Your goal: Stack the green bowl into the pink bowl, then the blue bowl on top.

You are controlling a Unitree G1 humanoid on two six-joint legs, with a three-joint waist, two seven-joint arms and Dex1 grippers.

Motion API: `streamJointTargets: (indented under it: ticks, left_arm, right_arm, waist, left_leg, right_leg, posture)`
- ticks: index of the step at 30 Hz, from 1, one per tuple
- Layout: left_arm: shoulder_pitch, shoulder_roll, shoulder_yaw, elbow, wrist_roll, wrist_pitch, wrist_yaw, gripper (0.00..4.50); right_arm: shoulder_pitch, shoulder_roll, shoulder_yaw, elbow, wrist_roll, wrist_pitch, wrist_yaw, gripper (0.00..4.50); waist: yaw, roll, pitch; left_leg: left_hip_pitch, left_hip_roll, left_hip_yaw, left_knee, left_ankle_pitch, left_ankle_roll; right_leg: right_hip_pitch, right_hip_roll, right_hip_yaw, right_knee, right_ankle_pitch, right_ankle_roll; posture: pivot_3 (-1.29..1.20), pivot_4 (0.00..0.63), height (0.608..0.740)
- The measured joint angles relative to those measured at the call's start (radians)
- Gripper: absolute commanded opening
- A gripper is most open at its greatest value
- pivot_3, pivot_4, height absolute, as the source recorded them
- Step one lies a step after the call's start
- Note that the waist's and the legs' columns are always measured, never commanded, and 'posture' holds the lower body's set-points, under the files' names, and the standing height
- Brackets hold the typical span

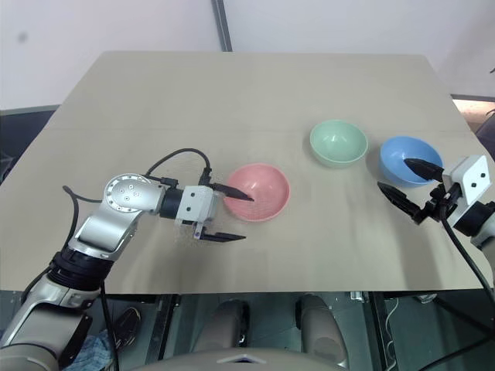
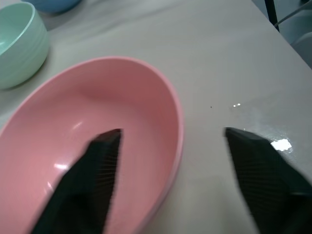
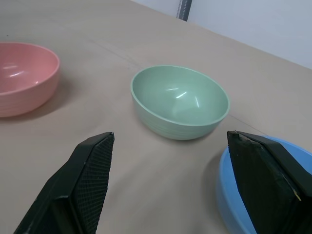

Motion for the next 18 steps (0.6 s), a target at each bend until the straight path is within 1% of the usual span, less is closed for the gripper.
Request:
streamJointTargets:
  ticks: [5, 11, 15, 18]
  left_arm:
    - [-0.003, -0.009, 0.059, -0.001, -0.059, 0.090, 0.052, 4.36]
    - [-0.028, -0.028, 0.212, -0.029, -0.216, 0.304, 0.177, 4.36]
    - [-0.032, -0.024, 0.323, -0.068, -0.338, 0.439, 0.242, 4.36]
    - [-0.026, -0.004, 0.367, -0.085, -0.389, 0.484, 0.248, 4.36]
  right_arm:
    - [0.000, 0.000, 0.000, 0.000, 0.000, 0.001, 0.001, 4.04]
    - [-0.021, -0.005, 0.023, 0.002, 0.001, 0.003, 0.015, 4.04]
    - [-0.092, -0.034, 0.063, 0.006, 0.006, 0.051, 0.026, 4.04]
    - [-0.164, -0.061, 0.122, 0.009, -0.008, 0.094, 0.023, 4.04]
  waist:
    - [-0.001, 0.000, 0.000]
    - [-0.003, 0.000, 0.000]
    - [-0.006, 0.000, 0.000]
    - [-0.004, 0.000, 0.000]
  left_leg:
    - [0.000, 0.000, 0.000, 0.000, 0.000, 0.000]
    - [0.000, 0.000, 0.000, 0.000, 0.000, 0.000]
    - [0.000, 0.000, 0.000, 0.000, 0.000, 0.000]
    - [0.001, 0.000, -0.001, 0.000, 0.000, 0.000]
  right_leg:
    - [0.000, 0.000, 0.000, 0.000, 0.000, 0.000]
    - [0.000, 0.000, 0.000, 0.000, 0.000, 0.000]
    - [0.000, 0.000, 0.000, 0.000, 0.000, 0.000]
    - [0.000, 0.000, -0.001, 0.000, 0.000, 0.000]
  posture:
    - [0.00, 0.150, 0.740]
    - [0.00, 0.150, 0.740]
    - [0.00, 0.150, 0.740]
    - [0.00, 0.150, 0.740]
